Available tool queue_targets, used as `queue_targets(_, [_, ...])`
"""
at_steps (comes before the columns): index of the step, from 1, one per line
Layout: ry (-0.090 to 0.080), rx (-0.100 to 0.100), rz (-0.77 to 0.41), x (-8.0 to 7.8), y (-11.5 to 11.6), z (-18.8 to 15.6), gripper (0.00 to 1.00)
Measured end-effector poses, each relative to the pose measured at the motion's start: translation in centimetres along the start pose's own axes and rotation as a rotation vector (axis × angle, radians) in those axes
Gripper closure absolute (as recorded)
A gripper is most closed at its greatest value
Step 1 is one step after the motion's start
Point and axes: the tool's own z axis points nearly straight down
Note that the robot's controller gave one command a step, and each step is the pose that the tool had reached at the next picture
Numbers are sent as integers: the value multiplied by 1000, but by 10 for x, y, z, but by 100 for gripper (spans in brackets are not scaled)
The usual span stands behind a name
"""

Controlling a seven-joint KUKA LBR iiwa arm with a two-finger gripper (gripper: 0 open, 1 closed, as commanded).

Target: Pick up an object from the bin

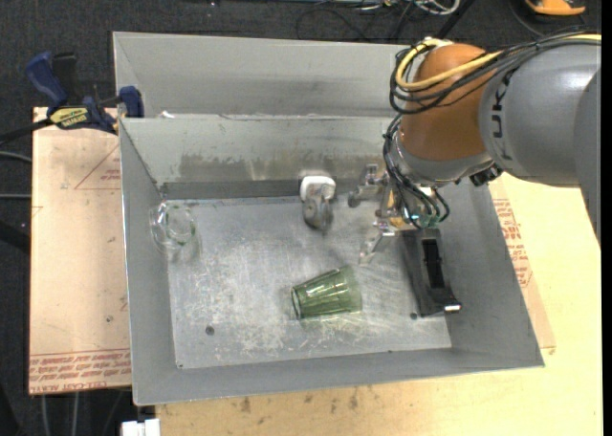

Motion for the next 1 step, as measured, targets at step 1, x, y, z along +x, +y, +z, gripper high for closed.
queue_targets(1, [-8, 0, 0, -2, 0, -5, 0])
